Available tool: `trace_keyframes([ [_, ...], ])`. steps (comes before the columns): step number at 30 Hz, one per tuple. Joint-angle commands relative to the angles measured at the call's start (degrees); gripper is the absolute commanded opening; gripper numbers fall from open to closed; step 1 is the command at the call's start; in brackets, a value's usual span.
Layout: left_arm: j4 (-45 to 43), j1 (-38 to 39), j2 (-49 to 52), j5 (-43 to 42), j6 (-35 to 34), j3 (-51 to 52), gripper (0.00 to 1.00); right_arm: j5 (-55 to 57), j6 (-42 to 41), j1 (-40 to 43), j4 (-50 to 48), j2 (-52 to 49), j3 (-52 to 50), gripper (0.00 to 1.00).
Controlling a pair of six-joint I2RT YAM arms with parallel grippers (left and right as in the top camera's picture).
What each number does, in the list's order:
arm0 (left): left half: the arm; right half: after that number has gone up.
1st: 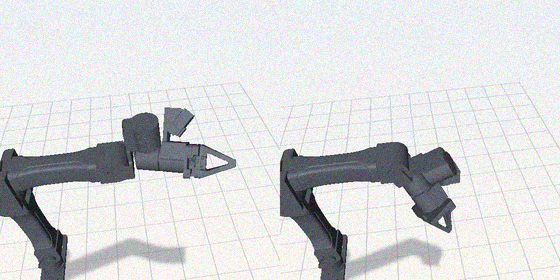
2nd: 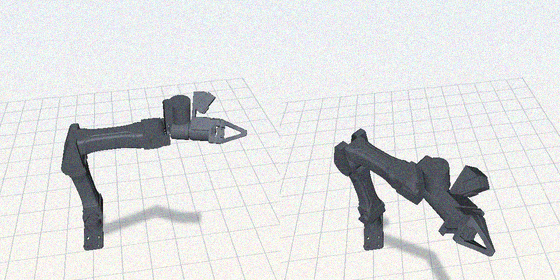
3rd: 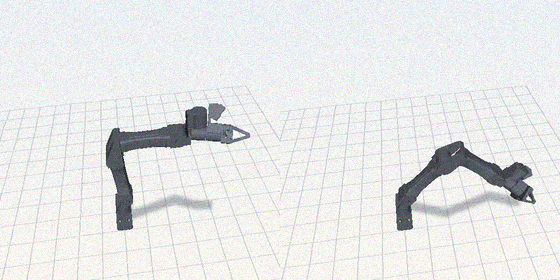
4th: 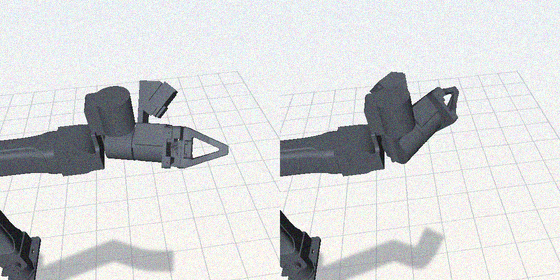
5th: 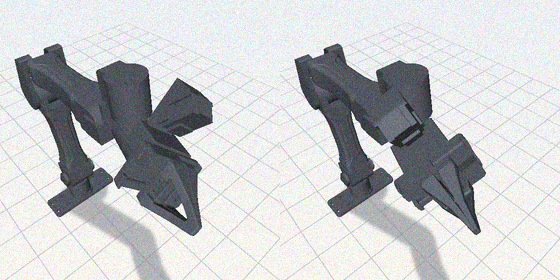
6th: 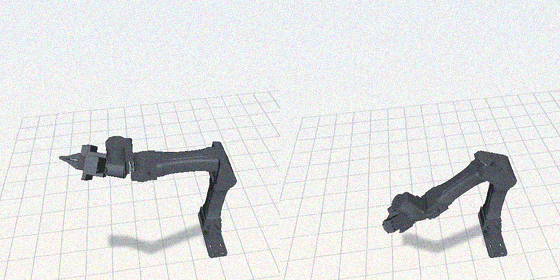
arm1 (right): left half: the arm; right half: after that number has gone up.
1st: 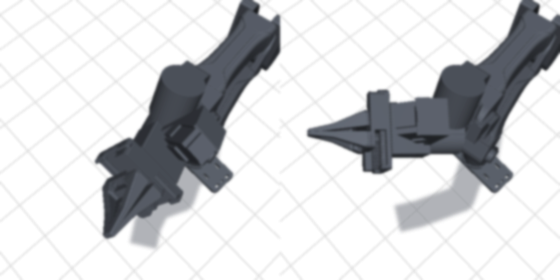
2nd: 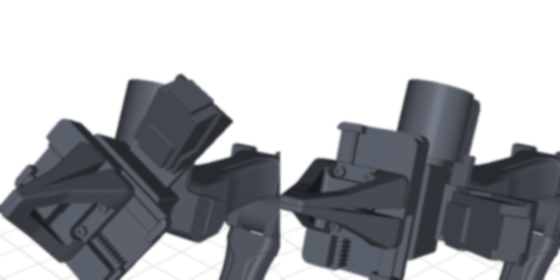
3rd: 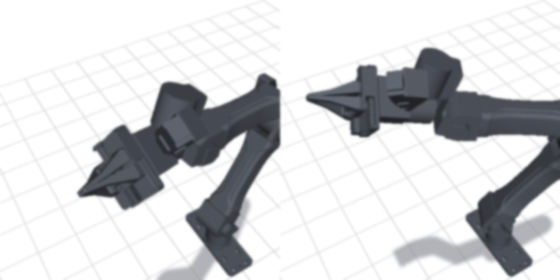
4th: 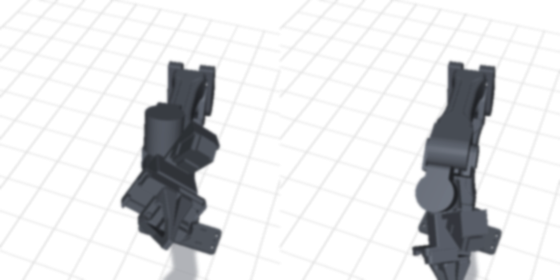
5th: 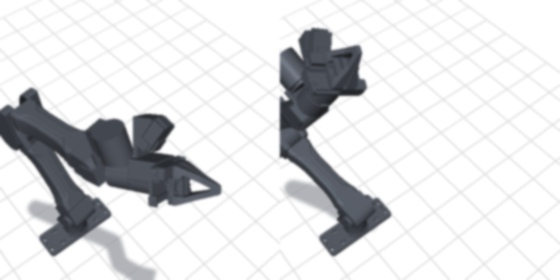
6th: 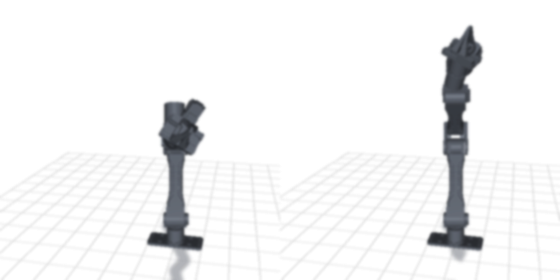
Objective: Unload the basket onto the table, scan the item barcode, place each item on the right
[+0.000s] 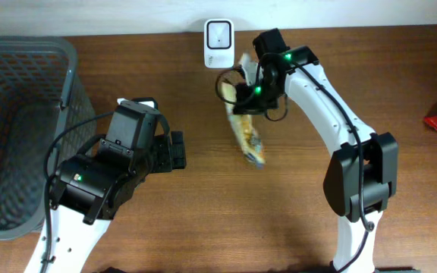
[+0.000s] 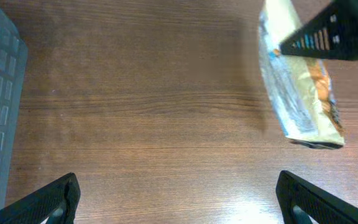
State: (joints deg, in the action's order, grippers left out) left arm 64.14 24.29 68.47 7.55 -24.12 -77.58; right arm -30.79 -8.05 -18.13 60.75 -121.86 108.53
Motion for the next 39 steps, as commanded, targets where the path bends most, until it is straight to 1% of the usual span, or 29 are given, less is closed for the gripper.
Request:
trace_keyframes([
  [1,0.0,-0.1,-0.2,0.2,-0.7,-0.1,0.99,-25.0,-3.6,1.0,-10.6,-2.2,-4.7,0.04],
  [3,0.0,-0.1,-0.2,0.2,-0.7,-0.1,0.99,-25.0,-11.5,1.8,-18.3,-2.4,-10.3,0.04],
  [4,0.0,-0.1,-0.2,0.2,-0.7,-0.1,0.99,-24.9,-13.5,3.1,-20.6,-2.4,-12.9,0.04],
  [5,0.0,-0.1,-0.2,0.2,-0.7,-0.1,0.99,-23.5,-15.7,5.4,-23.2,-2.4,-16.7,0.08],
  [6,0.0,-0.1,-0.2,0.2,-0.7,-0.1,0.99,-21.8,-16.5,7.4,-23.9,-2.4,-19.4,0.22],
  [7,0.0,-0.1,-0.2,0.2,-0.7,-0.1,0.99,-17.6,-16.4,9.7,-23.6,-2.4,-21.9,0.26],
  [8,0.0,-0.1,-0.2,0.2,-0.7,-0.1,0.99,-14.3,-12.3,12.1,-22.7,-2.4,-22.8,0.32],
  [9,0.0,-0.1,-0.2,0.2,-0.7,-0.1,0.99,-11.3,-6.8,15.5,-18.3,-1.9,-21.9,0.44],
  [10,0.0,-0.1,-0.2,0.2,-0.7,-0.1,0.99,-8.5,-4.2,17.5,-13.7,-1.0,-19.7,0.52],
  [12,0.0,-0.1,-0.2,0.2,-0.7,-0.1,0.99,-1.1,-1.7,18.9,-4.7,0.4,-13.9,0.59],
  [13,0.0,-0.1,-0.2,0.2,-0.7,-0.1,0.99,1.5,0.9,18.6,2.0,1.3,-8.9,0.60],
  [14,0.0,-0.1,-0.2,0.2,-0.7,-0.1,0.99,1.3,1.9,17.7,5.6,1.6,-6.1,0.59],
  [15,0.0,-0.1,-0.2,0.2,-0.7,-0.1,0.99,1.3,1.9,16.0,8.5,1.6,-4.7,0.45],
  [16,0.0,-0.1,-0.2,0.2,-0.7,-0.1,0.99,1.8,2.1,14.0,9.7,1.6,-5.2,0.20],
  [17,0.0,-0.1,-0.2,0.2,-0.7,-0.1,0.99,3.6,2.1,12.0,9.5,1.6,-6.3,0.11],
  [18,0.0,-0.1,-0.2,0.2,-0.7,-0.1,0.99,9.5,1.2,8.1,8.5,1.3,-8.5,0.04],
  [20,0.0,-0.1,-0.2,0.2,-0.7,-0.1,0.99,17.2,-4.4,3.7,4.8,0.8,-12.8,0.04],
  [21,0.0,-0.1,-0.2,0.2,-0.7,-0.1,0.99,21.9,-7.3,1.1,0.1,0.1,-17.5,0.05],
  [23,0.0,-0.1,-0.2,0.2,-0.7,-0.1,0.99,20.7,-7.5,-0.7,-4.3,-0.4,-23.4,0.04],
  [24,0.0,-0.1,-0.2,0.2,-0.7,-0.1,0.99,18.9,-7.5,-1.0,-3.7,-0.4,-23.8,0.04],
  [26,0.0,-0.1,-0.2,0.2,-0.7,-0.1,0.99,9.3,-6.1,-1.4,0.1,0.0,-21.9,0.04],
  [27,0.0,-0.1,-0.2,0.2,-0.7,-0.1,0.99,9.0,-5.3,-1.3,3.1,0.3,-19.3,0.04],
  [28,0.0,-0.1,-0.2,0.2,-0.7,-0.1,0.99,9.6,-5.3,-0.5,7.6,0.8,-13.4,0.04],
  [29,0.0,-0.1,-0.2,0.2,-0.7,-0.1,0.99,10.4,-5.2,0.2,9.1,0.8,-9.1,0.06],
  [31,0.0,-0.1,-0.2,0.2,-0.7,-0.1,0.99,12.7,-5.3,1.2,8.0,0.8,-4.0,0.24],
  [34,0.0,-0.1,-0.2,0.2,-0.7,-0.1,0.99,13.0,-5.9,0.8,5.8,0.3,-5.8,0.24],
  [36,0.0,-0.1,-0.2,0.2,-0.7,-0.1,0.99,13.1,-6.2,-1.1,8.6,0.2,-9.3,0.20],
  [38,0.0,-0.1,-0.2,0.2,-0.7,-0.1,0.99,13.0,-6.2,-4.1,11.5,0.2,-14.3,0.21],
  [39,0.0,-0.1,-0.2,0.2,-0.7,-0.1,0.99,13.0,-6.2,-6.2,11.0,0.2,-17.4,0.21],
])
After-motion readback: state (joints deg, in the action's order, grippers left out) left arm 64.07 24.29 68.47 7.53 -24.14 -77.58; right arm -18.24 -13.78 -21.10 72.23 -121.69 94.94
